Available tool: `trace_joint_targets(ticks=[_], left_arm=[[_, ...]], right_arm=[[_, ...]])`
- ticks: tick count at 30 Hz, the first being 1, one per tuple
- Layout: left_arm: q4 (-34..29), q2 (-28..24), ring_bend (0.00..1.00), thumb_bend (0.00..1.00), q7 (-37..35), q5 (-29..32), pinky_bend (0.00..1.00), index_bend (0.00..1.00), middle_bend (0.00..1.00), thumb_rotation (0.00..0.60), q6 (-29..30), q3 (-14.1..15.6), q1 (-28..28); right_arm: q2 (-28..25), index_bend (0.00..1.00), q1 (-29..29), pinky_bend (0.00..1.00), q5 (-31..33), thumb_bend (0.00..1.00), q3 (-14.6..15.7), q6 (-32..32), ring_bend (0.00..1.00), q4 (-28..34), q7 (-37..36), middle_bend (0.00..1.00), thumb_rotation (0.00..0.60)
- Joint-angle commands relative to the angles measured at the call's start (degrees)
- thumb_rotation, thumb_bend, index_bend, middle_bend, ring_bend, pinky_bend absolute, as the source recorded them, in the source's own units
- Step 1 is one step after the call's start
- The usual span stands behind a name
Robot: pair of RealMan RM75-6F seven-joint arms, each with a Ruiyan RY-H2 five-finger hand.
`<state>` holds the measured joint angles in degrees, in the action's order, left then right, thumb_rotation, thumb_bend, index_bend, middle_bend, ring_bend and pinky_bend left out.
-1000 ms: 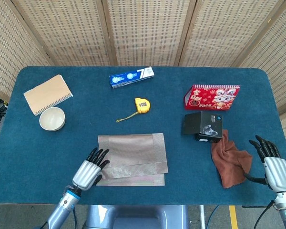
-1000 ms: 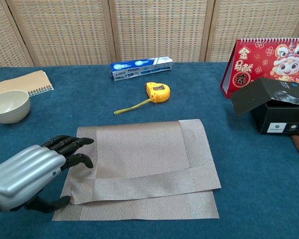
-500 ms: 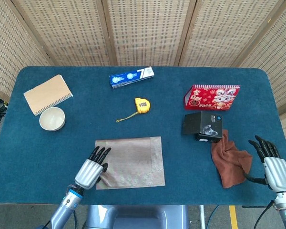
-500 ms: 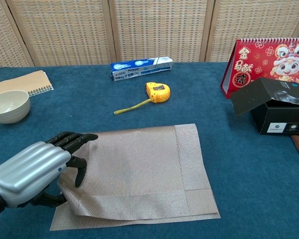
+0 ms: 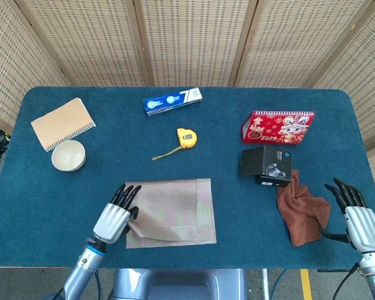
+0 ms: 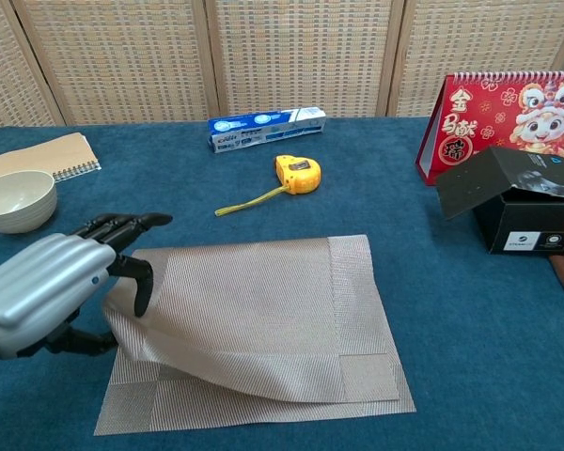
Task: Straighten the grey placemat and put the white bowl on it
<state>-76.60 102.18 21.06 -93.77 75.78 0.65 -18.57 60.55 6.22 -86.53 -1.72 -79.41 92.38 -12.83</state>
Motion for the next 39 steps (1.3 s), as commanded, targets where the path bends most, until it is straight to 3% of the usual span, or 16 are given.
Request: trace_joint_targets(ticks=[1,3,10,15,18,29,39], left_arm=[[-2.99,-1.8,0.0,0.55,-0.5,2.1,0.0,0.67,0.0,0.6,-0.38,-2.57,-0.85],[-4.82,-2.96,0.0,0.55,-0.24,3.54,0.0,0.67,0.0,0.6,-1.49,-3.88,-1.53],[-9.55,-5.93,0.0,0.55,1.68,13.34,0.0,0.68,0.0,0.6,-6.69,-12.9,-5.57],[-7.86,-5.69,0.0,0.57,3.46,20.72,0.0,0.68,0.0,0.6,-10.03,-19.04,-9.59],[-5.33,-5.21,0.0,0.57,4.93,23.49,0.0,0.68,0.0,0.6,-11.57,-20.99,-12.04],[7.99,-1.45,0.0,0.57,11.04,26.74,0.0,0.69,0.0,0.6,-12.62,-24.02,-19.88],[22.34,3.19,0.0,0.56,17.38,28.54,0.0,0.67,0.0,0.6,-14.32,-22.86,-25.95]], right_arm=[[-0.1,0.14,-0.07,0.0,-0.12,0.08,0.05,-0.15,0.0,0.21,0.17,0.0,0.6],[-0.14,0.14,-0.12,0.0,-0.16,0.08,0.05,-0.28,0.0,0.3,0.27,0.0,0.6],[-0.07,0.14,-0.33,0.0,-0.6,0.08,0.05,-1.02,0.0,0.53,1.05,0.0,0.6],[-0.04,0.14,-0.29,0.0,0.22,0.08,-0.22,-0.78,0.0,0.6,1.84,0.0,0.6],[0.05,0.14,-0.28,0.0,1.04,0.08,-0.64,-0.73,0.0,0.28,1.89,0.0,0.6],[0.72,0.14,0.34,0.0,4.02,0.07,-1.8,1.1,0.0,-1.59,1.88,0.0,0.6],[1.47,0.14,0.71,0.0,5.26,0.07,-2.18,2.21,0.0,-2.72,2.7,0.0,0.6]])
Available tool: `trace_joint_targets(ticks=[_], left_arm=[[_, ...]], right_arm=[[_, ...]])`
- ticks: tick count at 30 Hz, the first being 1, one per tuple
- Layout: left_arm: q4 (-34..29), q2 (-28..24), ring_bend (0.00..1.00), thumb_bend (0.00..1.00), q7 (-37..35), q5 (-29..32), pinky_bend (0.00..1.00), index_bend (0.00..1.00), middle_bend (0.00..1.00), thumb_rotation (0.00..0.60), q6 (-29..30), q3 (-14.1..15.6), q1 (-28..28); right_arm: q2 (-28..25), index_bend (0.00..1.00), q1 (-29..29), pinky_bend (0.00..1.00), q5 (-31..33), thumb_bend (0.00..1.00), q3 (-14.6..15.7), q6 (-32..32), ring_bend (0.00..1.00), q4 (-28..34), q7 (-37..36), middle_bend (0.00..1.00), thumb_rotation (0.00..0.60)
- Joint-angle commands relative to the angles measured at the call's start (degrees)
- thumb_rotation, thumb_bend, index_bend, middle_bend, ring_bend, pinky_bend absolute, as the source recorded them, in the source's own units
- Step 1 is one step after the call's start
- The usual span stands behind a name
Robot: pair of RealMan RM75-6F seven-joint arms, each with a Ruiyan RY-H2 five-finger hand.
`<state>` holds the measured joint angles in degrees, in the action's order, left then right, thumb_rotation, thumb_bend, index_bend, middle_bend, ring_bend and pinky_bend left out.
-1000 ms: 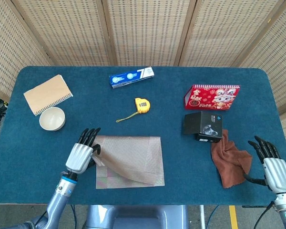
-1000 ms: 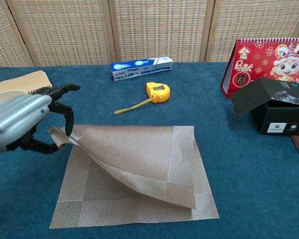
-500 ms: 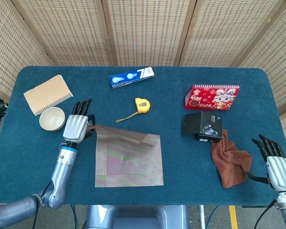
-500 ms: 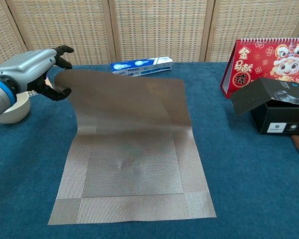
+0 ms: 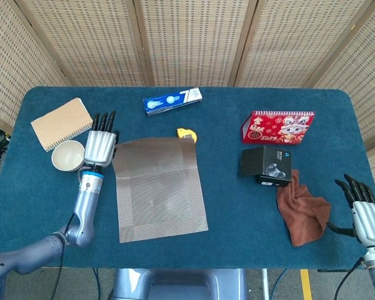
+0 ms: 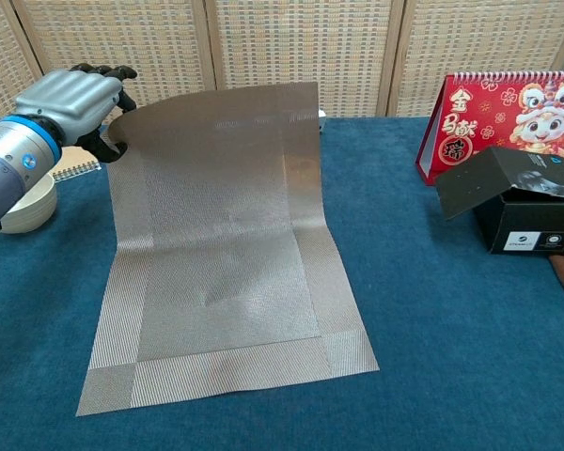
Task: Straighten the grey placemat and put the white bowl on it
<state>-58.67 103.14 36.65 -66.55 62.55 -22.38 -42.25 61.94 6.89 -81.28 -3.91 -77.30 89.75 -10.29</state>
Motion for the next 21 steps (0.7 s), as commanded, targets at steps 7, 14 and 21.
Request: trace_joint_targets(ticks=[7,14,21], left_arm=[[7.64,3.91,0.0,0.37,5.17,5.81,0.0,0.33,0.0,0.6,-3.98,-0.17,-3.98],[6.47,2.18,0.0,0.08,2.55,5.81,0.0,0.0,0.0,0.6,-2.83,0.94,-3.09],[-5.69,-6.64,0.0,0.09,-4.99,3.42,0.0,0.05,0.0,0.6,-0.98,3.76,2.38]], right_arm=[[0.38,0.14,0.01,0.0,0.23,0.07,-0.15,0.0,0.0,-0.48,0.59,0.0,0.6],[0.69,0.14,0.14,0.0,0.69,0.07,-0.16,0.65,0.0,-1.04,0.89,0.0,0.6],[0.89,0.14,0.04,0.0,0.24,0.07,0.11,0.47,0.0,-0.83,1.77,0.0,0.6]])
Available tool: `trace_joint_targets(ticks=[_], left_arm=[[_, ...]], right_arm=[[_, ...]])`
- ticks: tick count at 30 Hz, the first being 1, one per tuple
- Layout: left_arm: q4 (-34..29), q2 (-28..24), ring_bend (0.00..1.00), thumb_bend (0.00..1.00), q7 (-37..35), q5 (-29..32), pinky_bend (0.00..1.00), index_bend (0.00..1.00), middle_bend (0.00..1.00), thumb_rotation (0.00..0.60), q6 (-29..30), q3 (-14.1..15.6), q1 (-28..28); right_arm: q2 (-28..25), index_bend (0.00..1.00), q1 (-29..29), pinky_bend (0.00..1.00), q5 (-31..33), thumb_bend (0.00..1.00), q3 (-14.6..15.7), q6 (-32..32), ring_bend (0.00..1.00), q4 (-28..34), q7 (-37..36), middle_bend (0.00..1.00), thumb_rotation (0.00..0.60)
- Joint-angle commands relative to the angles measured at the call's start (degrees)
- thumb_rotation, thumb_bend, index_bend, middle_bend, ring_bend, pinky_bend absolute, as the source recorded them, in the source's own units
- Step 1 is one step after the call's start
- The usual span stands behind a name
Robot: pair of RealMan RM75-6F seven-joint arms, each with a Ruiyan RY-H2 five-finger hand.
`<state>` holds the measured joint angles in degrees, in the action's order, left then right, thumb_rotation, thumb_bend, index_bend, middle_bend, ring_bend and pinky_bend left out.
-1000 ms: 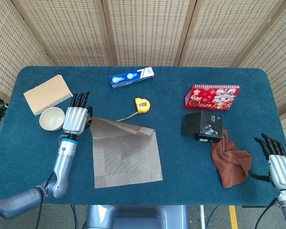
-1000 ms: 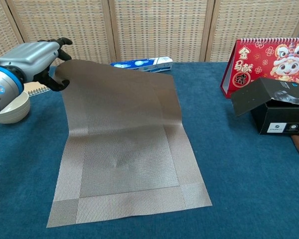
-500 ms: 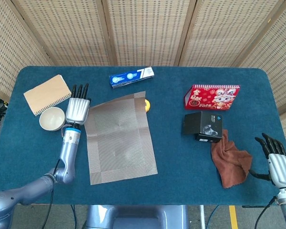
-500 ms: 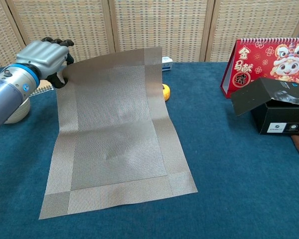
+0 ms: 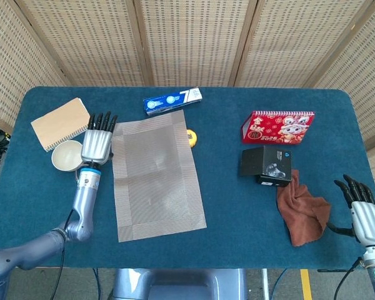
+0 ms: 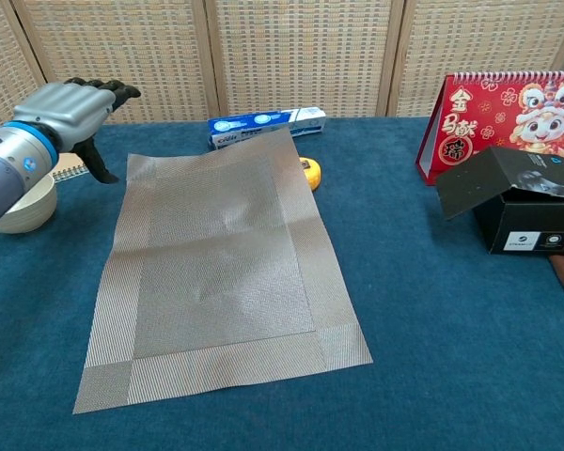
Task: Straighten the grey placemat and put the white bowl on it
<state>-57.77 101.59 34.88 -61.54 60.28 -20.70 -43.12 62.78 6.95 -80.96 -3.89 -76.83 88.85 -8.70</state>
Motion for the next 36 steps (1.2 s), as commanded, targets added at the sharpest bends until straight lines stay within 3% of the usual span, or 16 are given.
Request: trace_joint_targets(ticks=[1,7,19,29,36], left_arm=[[-9.23,-7.05,0.0,0.09,-3.79,-2.59,0.0,0.05,0.0,0.6,2.51,3.2,4.71],[-20.81,-15.47,0.0,0.09,-8.14,-8.96,0.0,0.09,0.0,0.6,10.75,8.91,12.33],[-34.14,-27.72,0.0,0.09,-16.25,-15.87,0.0,0.09,0.0,0.6,22.8,17.97,25.58],[-35.0,-31.85,0.0,0.09,-22.39,-21.64,0.0,0.09,0.0,0.6,28.76,23.79,33.4],[-32.94,-31.95,0.0,0.09,-25.55,-24.97,0.0,0.09,0.0,0.6,31.53,24.53,35.9]], right_arm=[[0.08,0.14,0.0,0.0,-0.29,0.06,0.21,0.05,0.0,0.15,0.31,0.0,0.6],[0.38,0.14,0.07,0.0,-1.5,0.04,0.92,0.1,0.0,0.22,1.32,0.0,0.6],[1.9,0.14,-0.15,0.0,-4.38,0.04,2.74,-0.62,0.0,0.84,5.44,0.0,0.6],[3.73,0.14,-0.12,0.0,-6.9,0.03,4.03,-1.19,0.0,0.77,8.63,0.0,0.6],[6.84,0.17,1.41,0.0,-10.63,0.03,5.12,-0.13,0.0,3.64,13.06,0.0,0.6]])
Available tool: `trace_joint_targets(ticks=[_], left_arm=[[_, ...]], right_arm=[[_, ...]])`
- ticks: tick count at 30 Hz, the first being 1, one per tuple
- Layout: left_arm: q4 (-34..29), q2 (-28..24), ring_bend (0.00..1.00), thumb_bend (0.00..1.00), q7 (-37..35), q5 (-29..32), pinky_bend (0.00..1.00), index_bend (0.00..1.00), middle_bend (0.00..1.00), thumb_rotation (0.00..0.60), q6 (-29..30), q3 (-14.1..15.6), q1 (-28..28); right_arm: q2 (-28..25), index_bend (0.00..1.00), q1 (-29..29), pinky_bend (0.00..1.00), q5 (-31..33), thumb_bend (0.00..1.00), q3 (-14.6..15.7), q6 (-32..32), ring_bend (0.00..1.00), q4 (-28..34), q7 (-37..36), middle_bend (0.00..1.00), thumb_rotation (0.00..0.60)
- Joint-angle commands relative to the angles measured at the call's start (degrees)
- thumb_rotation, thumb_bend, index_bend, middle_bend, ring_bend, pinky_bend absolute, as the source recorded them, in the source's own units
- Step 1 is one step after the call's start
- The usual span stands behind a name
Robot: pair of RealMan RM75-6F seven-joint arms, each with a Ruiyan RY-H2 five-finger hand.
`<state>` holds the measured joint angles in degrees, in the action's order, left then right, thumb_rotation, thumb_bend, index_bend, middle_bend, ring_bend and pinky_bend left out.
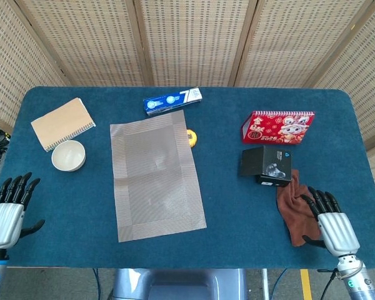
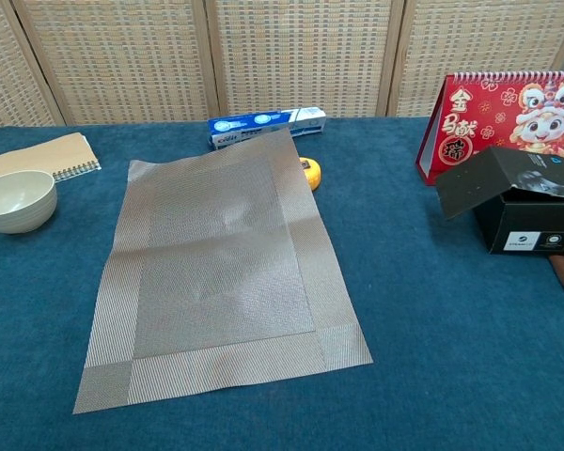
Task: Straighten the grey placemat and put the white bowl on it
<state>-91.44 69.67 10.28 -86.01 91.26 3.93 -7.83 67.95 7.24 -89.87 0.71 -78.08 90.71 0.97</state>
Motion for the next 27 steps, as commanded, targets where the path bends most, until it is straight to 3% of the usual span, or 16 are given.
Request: trace_joint_targets(ticks=[1,7,13,19,27], left_arm=[[0.82,-0.08,0.0,0.09,-1.29,-0.59,0.0,0.09,0.0,0.6,0.55,-0.22,0.73],[1.04,-0.29,0.0,0.09,-2.26,-1.73,0.0,0.09,0.0,0.6,0.56,-0.97,1.13],[1.58,-0.52,0.0,0.09,-3.81,-1.88,0.0,0.09,0.0,0.6,0.43,-1.85,1.6],[2.02,-0.76,0.0,0.09,-5.17,-1.68,0.0,0.1,0.0,0.6,-0.35,-2.52,1.79],[2.33,-0.8,0.0,0.09,-5.94,-1.65,0.0,0.1,0.0,0.6,-1.22,-3.02,1.9]], right_arm=[[2.28,0.17,1.57,0.0,-2.08,0.03,0.59,1.72,0.0,2.54,4.97,0.0,0.6],[8.88,0.18,5.51,0.0,-2.47,0.03,0.45,8.21,0.0,6.73,15.65,0.0,0.6],[17.33,0.18,8.45,0.0,0.1,0.03,-0.58,13.04,0.0,5.17,20.43,0.0,0.6],[23.99,0.18,10.39,0.0,1.5,0.04,-1.37,14.95,0.0,1.84,22.03,0.0,0.6],[28.42,0.19,12.09,0.0,3.21,0.07,-2.88,15.57,0.0,-1.68,22.93,0.0,0.6]])
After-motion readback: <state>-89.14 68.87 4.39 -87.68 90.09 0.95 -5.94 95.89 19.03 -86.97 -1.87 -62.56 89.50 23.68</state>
